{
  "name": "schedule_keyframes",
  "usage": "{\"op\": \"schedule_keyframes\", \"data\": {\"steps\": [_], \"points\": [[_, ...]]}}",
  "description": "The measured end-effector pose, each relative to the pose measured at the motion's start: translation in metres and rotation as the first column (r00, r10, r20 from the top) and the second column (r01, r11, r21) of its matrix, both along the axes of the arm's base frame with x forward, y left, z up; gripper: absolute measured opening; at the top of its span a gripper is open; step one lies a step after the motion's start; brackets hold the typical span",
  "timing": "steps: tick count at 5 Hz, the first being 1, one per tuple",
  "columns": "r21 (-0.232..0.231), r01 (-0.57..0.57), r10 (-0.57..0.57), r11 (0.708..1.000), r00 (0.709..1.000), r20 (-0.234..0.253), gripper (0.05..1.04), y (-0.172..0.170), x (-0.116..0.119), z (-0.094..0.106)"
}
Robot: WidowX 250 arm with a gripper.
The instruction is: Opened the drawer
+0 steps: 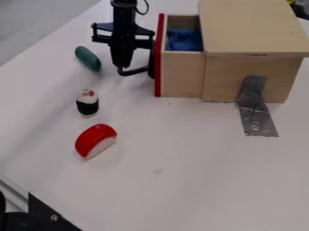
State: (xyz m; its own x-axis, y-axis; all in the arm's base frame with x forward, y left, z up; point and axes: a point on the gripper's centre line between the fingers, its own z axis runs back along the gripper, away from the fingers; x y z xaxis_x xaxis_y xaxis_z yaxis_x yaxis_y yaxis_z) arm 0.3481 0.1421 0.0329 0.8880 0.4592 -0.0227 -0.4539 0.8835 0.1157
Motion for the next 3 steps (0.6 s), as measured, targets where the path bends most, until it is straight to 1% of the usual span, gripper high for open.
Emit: {"op": "schedule_keyframes", "data": {"steps": [1,3], "points": [[0.002,-0.002,0.002,1.000,1.000,0.021,0.119,0.0022,0.0000,0.0109],[-0.001,-0.010,0.010,1.000,1.000,0.015,0.119,0.0057,-0.0006,0.0147]]}}
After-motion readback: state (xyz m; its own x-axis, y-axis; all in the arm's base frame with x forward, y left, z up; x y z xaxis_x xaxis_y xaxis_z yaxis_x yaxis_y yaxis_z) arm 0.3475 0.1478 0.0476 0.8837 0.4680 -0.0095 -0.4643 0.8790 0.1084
